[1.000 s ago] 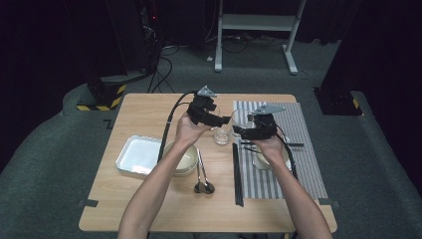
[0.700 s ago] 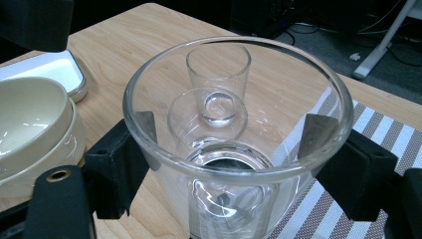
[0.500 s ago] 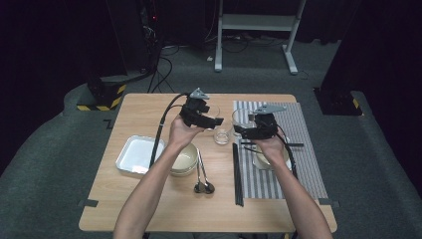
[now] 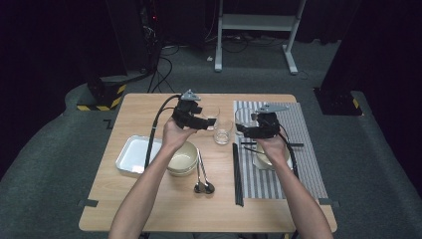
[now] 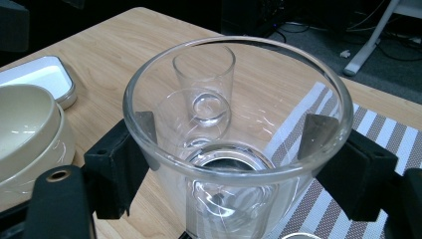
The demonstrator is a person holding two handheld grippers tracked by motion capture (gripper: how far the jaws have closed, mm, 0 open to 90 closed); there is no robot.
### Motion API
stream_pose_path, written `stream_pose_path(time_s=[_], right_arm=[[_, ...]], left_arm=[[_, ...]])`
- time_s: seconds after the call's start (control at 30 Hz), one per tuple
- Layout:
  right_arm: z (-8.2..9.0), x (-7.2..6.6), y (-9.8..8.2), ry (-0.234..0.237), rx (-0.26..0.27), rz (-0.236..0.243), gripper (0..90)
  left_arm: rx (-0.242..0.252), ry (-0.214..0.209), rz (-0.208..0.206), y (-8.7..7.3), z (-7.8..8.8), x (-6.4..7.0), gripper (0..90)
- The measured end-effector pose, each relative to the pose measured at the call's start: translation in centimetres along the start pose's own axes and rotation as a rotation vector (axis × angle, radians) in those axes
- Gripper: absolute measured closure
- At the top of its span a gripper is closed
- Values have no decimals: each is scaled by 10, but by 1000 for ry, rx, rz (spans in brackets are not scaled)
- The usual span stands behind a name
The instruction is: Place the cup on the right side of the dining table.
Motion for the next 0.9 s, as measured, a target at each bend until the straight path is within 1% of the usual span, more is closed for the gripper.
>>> stream_pose_path(time_s=[0.13,0.27,0.37,0.43,0.6,0.9], right_arm=[[0,2,0,-5,0,-4,200],[1,3,0,-7,4,-3,200],[1,5,0,-9,6,-11,200],[3,6,0,-15,5,-14,200],[6,10,1,-25,11,-16,200],[8,13,0,-37,7,-22,200]], left_arm=[[5,11,7,-3,3,-3,240],[-1,19,11,-5,7,-7,240],[1,29,12,-6,9,-9,241],[-1,35,8,-6,10,-10,241],[3,44,17,-11,13,-13,244],[11,71,25,-17,24,-19,245]])
Point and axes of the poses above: each handheld gripper's, and its own axes: z roughly backward along the jaws, y roughly out of its top, x roughly to its right, the point moved 6 cm from there along -z, roughly forward along the jaws, and after that the axes turned 14 degrees about x, right-handed, at the moved point
